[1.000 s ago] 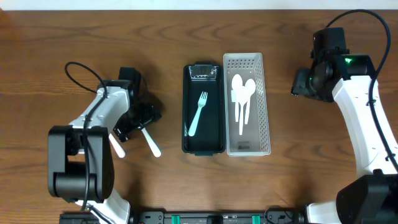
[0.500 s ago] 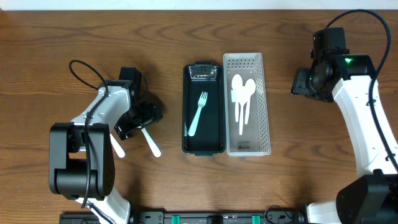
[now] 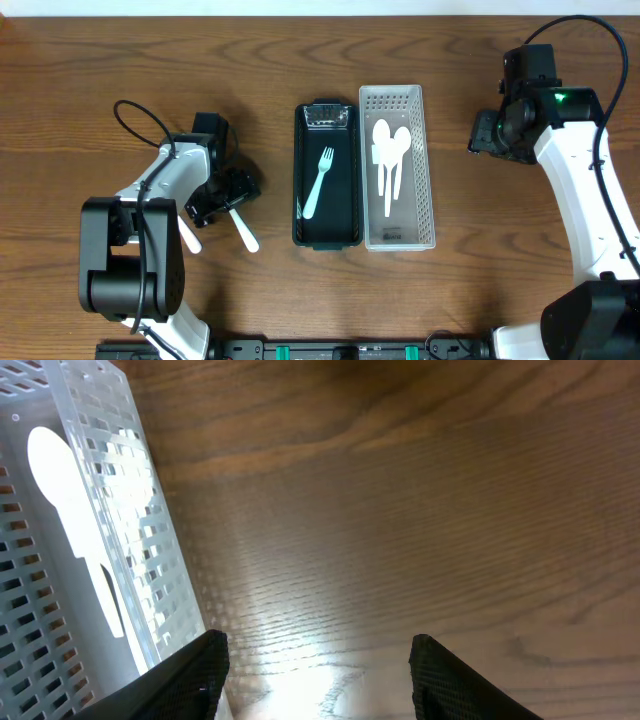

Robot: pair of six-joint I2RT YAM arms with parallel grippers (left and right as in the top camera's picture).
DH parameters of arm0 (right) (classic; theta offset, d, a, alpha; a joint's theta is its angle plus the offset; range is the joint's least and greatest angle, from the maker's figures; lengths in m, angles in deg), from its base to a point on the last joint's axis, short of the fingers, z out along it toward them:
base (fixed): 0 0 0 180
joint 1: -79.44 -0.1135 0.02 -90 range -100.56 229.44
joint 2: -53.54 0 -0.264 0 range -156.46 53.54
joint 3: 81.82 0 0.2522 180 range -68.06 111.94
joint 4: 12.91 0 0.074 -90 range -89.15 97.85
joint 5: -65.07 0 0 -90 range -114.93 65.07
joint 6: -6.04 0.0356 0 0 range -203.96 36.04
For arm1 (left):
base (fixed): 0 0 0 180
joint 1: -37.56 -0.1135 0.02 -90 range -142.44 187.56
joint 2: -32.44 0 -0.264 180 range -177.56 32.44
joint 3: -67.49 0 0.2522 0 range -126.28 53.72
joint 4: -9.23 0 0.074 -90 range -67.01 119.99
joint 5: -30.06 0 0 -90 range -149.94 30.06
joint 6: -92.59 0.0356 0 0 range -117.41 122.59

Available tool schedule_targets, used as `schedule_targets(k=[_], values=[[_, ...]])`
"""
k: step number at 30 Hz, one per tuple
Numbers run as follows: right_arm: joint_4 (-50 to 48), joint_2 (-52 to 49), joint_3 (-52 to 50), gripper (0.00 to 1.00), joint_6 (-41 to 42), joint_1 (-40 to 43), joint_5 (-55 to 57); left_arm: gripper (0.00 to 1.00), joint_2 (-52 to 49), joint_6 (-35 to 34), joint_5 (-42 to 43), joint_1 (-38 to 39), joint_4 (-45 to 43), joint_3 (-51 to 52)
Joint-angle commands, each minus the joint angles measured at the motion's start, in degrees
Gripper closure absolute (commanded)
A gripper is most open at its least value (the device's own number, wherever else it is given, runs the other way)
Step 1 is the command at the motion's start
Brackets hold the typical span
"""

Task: Pack container
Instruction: 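Return the left gripper to the left and grasp another white fork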

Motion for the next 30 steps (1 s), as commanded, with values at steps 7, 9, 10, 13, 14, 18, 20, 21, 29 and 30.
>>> schedule_targets(k=[7,9,10,13,14,18,20,21,29,30], values=[[0.04,-0.26,-0.22,0.39,-0.39,0.22,-0.2,0.41,-0.74,0.68,-0.02,-0.24,-0.02,0.87],[0.04,-0.26,-0.22,0.39,-0.39,0.22,-0.2,0.48,-0.74,0.7,-0.02,-0.24,-0.02,0.87],[0.04,-0.26,-0.22,0.38,-0.39,0.22,-0.2,0.55,-0.74,0.7,-0.02,-0.24,-0.02,0.87],[0.04,-0.26,-0.22,0.39,-0.39,0.22,-0.2,0.62,-0.74,0.7,-0.02,-0.24,0.0,0.87],[0.04,-0.26,-0.22,0.39,-0.39,0.22,-0.2,0.64,-0.74,0.68,0.0,-0.24,0.07,0.87],[0.04,-0.26,-0.22,0.39,-0.39,0.22,-0.2,0.7,-0.74,0.7,0.0,-0.24,0.2,0.87],[0.04,-0.26,-0.22,0.39,-0.39,0.22,-0.2,0.72,-0.74,0.7,0.0,-0.24,0.2,0.87],[0.04,-0.26,-0.22,0.38,-0.39,0.22,-0.2,0.75,-0.74,0.7,0.0,-0.24,0.17,0.87],[0.0,-0.26,-0.22,0.39,-0.39,0.22,-0.2,0.81,-0.74,0.7,-0.04,-0.24,0.13,0.85],[0.0,-0.26,-0.22,0.38,-0.39,0.22,-0.2,0.86,-0.74,0.7,-0.04,-0.24,0.13,0.85]])
